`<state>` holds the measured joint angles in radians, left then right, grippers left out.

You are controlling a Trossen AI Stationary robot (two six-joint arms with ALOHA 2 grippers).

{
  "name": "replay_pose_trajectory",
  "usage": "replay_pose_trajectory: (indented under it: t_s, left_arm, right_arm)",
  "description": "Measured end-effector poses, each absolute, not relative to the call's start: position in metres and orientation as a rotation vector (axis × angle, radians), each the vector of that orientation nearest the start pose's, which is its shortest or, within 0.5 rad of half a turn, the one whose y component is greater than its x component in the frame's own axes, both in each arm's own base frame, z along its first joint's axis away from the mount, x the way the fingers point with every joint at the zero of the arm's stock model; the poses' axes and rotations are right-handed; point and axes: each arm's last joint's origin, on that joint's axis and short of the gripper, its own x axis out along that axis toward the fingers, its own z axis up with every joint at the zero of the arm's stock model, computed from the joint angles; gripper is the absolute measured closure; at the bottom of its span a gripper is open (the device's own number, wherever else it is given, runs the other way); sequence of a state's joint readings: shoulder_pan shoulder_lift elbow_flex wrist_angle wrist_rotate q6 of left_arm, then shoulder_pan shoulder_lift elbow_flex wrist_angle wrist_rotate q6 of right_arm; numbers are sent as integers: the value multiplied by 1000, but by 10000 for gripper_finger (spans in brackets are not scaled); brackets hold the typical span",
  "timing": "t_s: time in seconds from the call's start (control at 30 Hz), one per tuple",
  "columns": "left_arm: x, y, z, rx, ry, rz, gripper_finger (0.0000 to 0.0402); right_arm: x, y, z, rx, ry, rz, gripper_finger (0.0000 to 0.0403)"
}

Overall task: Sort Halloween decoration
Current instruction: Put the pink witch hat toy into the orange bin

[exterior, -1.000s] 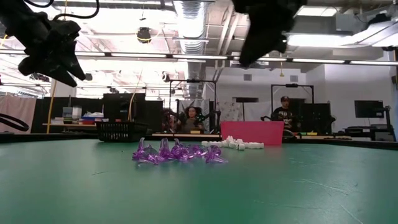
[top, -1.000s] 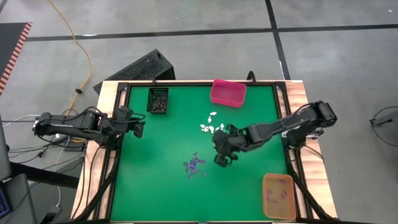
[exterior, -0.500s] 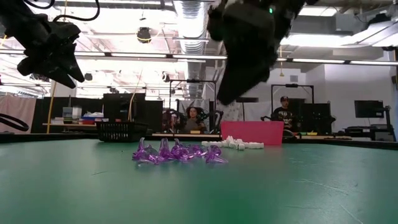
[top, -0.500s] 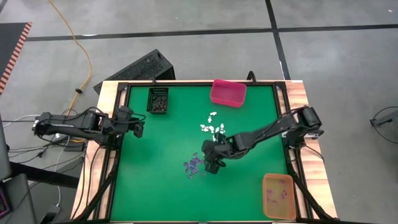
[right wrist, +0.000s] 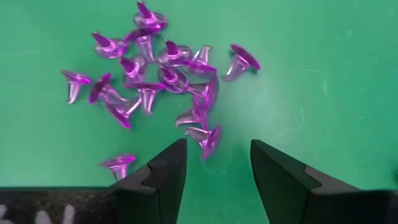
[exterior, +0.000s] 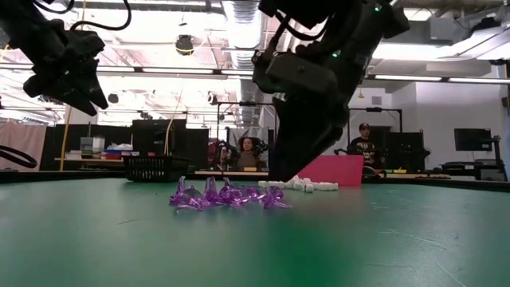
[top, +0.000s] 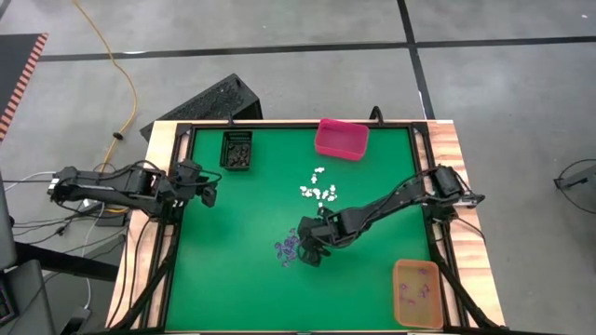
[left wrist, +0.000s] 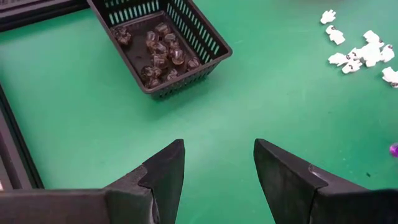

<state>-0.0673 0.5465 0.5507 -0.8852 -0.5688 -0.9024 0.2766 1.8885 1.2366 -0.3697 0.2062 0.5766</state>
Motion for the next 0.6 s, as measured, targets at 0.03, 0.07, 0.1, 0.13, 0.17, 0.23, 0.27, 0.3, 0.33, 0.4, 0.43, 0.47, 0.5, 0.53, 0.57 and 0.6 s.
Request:
replay_pose_trajectory:
  t_s: [0.03, 0.07, 0.1, 0.13, 0.17, 0.23, 0.27, 0.3, 0.33, 0.4, 0.43, 0.47, 0.5, 0.53, 0.57, 0.6]
  left_arm:
    - [99, 9, 231, -551, 562, 801, 219]
    - [99, 9, 231, -550, 561, 802, 219]
    - [99, 9, 231, -550, 560, 803, 219]
    - [99, 9, 231, -546, 560, 806, 219]
    - [99, 9, 231, -544, 558, 810, 219]
    - [99, 9, 231, -543, 556, 812, 219]
    - [99, 9, 231, -542, 556, 813, 219]
    - [99, 9, 231, -542, 556, 813, 219]
    - [99, 9, 231, -542, 556, 814, 219]
    - [99, 9, 231, -541, 556, 814, 219]
    - [99, 9, 231, -540, 557, 815, 219]
    - [99, 9, 230, -540, 558, 816, 219]
    - [99, 9, 230, -539, 559, 816, 219]
    - [99, 9, 230, -539, 559, 816, 219]
    - [99, 9, 230, -538, 559, 817, 219]
    - [99, 9, 230, -538, 560, 817, 219]
  right_arm:
    - [372, 98, 172, 289, 966, -223, 199]
    - [372, 98, 172, 293, 957, -222, 199]
    - [373, 96, 173, 297, 952, -225, 200]
    - [373, 94, 173, 298, 952, -229, 200]
    - [374, 93, 172, 299, 954, -233, 200]
    - [374, 92, 172, 299, 955, -235, 200]
    - [375, 92, 170, 300, 955, -237, 200]
    - [377, 91, 168, 305, 950, -239, 200]
    - [377, 91, 167, 310, 951, -238, 200]
    - [380, 93, 161, 324, 952, -210, 201]
    - [383, 95, 160, 336, 935, -189, 202]
    - [384, 95, 159, 338, 939, -184, 202]
    - [383, 95, 157, 339, 949, -187, 203]
    - [383, 96, 154, 342, 961, -195, 204]
    - [384, 96, 154, 356, 953, -199, 205]
    - [384, 96, 154, 359, 954, -203, 206]
